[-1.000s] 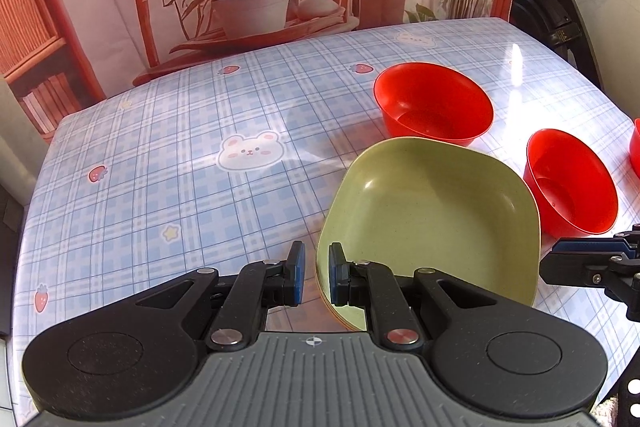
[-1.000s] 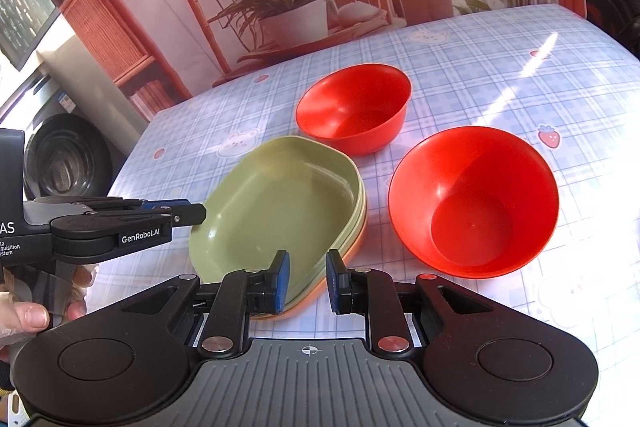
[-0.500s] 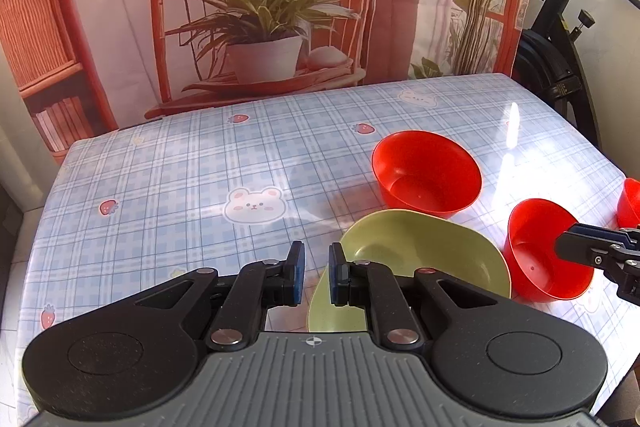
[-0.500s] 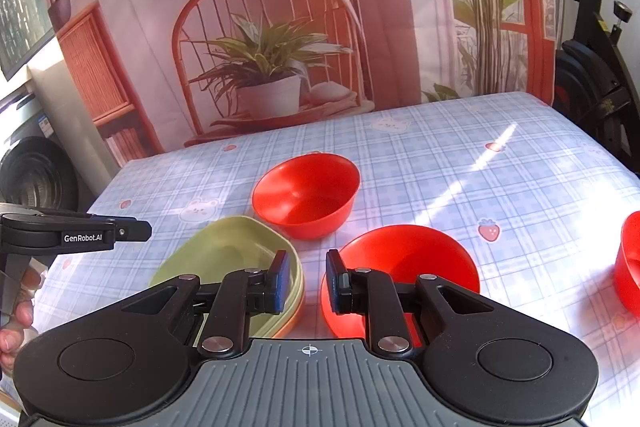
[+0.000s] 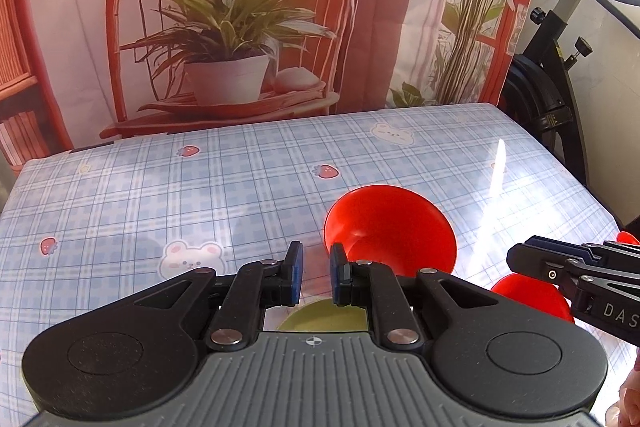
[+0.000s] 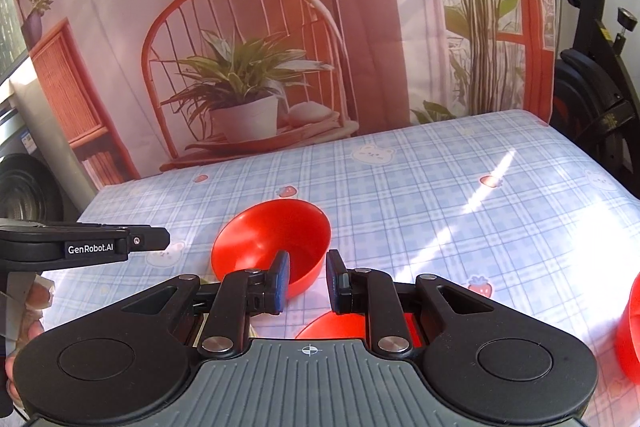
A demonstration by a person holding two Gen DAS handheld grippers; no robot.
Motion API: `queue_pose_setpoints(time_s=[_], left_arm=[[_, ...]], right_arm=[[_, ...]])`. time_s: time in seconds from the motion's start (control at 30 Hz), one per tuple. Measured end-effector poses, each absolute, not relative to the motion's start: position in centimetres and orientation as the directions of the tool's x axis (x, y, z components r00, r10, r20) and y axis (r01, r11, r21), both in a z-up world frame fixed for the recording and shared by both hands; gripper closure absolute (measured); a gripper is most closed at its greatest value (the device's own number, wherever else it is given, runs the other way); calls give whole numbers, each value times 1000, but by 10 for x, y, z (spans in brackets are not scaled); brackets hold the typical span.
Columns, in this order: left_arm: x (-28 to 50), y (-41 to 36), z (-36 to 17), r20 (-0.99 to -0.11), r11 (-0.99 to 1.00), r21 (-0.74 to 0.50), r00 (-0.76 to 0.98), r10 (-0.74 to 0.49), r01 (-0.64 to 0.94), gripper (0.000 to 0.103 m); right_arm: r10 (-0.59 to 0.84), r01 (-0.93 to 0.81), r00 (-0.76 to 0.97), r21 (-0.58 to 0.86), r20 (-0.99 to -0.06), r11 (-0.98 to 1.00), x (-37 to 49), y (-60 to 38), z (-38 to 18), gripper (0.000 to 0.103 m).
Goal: Organize plates and bowls
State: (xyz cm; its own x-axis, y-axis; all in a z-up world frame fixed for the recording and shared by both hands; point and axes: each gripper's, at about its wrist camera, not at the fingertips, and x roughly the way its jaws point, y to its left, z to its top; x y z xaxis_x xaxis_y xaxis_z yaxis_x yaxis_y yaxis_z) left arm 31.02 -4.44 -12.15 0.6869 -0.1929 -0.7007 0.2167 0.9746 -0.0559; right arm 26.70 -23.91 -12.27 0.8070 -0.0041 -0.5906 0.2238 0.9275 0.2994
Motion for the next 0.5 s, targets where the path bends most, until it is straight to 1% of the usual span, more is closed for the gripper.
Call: queue_pose_setpoints(time_s=[0.03, 0.1, 0.23, 0.37, 0.5], left_arm=[[314, -46, -124, -703, 973, -60, 682, -201, 224, 81], [323, -50, -130, -706, 969, -70, 674, -217, 239, 70], [340, -54, -144, -726, 966, -68, 652, -219, 249, 70], [354, -49, -156, -740, 965, -96, 631, -232, 242, 70], [367, -43, -165, -749, 962, -160, 608, -264, 221, 70]], right_arm=[[-2, 227, 802, 302, -597, 926, 273, -240, -125, 84], [9, 235, 789, 316, -614, 919, 287, -244, -131, 84], [22, 257, 763, 335, -646, 907, 305, -252, -145, 84], [29, 268, 744, 338, -667, 902, 319, -256, -154, 84], [29, 281, 731, 340, -681, 897, 328, -258, -163, 84]])
